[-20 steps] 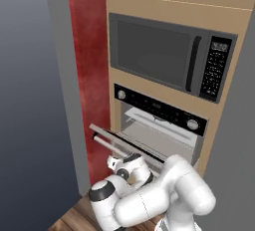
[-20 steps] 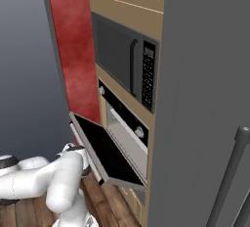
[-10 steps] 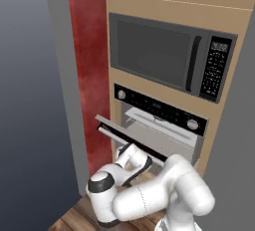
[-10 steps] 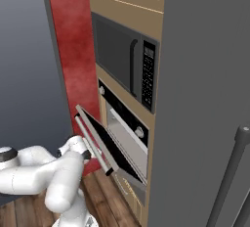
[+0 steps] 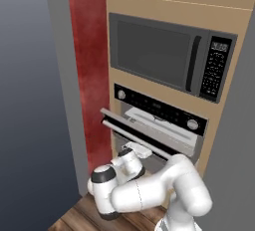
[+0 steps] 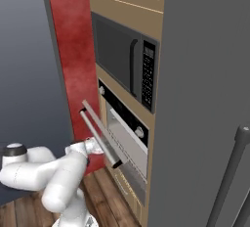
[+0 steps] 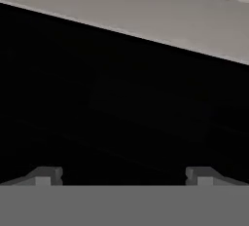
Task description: Place the fish on the top rack of the oven, and slide the tray back inside. Close the oven door.
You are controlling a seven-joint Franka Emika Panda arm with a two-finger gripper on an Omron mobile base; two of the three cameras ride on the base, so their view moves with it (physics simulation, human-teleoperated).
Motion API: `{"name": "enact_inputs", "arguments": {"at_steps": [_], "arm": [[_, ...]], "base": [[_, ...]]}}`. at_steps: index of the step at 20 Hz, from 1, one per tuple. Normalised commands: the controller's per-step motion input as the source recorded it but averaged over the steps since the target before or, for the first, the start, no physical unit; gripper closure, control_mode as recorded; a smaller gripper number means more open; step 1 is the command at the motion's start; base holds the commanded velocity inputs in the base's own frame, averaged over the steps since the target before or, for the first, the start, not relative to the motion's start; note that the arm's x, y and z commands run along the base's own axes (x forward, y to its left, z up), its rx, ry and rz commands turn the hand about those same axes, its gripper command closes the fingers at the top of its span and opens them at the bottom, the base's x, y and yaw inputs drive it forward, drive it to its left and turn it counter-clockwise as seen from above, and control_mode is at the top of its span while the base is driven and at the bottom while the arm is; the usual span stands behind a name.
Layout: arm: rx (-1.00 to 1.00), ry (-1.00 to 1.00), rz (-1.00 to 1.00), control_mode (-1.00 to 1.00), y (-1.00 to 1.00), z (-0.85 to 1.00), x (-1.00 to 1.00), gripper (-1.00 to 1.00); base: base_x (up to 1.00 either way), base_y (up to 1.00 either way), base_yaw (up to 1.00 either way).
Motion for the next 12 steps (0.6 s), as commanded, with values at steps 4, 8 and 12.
{"name": "enact_inputs", "arguments": {"at_steps": [4, 8, 12], "arm": [[-0.45, -0.2, -0.33, -1.0, -0.34, 0.35, 0.64, -1.0], [-0.43, -0.23, -0.33, -1.0, -0.32, 0.34, 0.66, -1.0], [-0.37, -0.23, -0.27, -1.0, -0.49, 0.49, 0.67, -1.0]], "base": [[0.0, 0.0, 0.0], [0.0, 0.0, 0.0], [0.0, 0.0, 0.0]]}}
